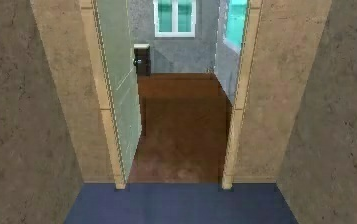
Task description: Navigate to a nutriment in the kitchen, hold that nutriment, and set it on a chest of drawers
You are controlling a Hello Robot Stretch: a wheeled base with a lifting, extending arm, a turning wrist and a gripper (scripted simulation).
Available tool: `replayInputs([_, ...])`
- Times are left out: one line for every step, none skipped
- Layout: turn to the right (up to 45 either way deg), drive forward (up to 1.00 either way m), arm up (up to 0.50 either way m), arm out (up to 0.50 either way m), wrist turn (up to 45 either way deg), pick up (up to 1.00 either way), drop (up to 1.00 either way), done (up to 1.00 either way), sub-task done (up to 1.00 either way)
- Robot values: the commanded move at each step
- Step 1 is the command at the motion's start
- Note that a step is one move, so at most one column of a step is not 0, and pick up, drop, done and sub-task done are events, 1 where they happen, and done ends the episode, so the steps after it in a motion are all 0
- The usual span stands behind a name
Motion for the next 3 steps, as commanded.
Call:
replayInputs([0.0,1.00,0.00,0.00,0.0,0.00,0.00,0.00,0.00])
replayInputs([0.0,1.00,0.00,0.00,0.0,0.00,0.00,0.00,0.00])
replayInputs([-3.0,0.00,0.00,0.00,0.0,0.00,0.00,0.00,0.00])
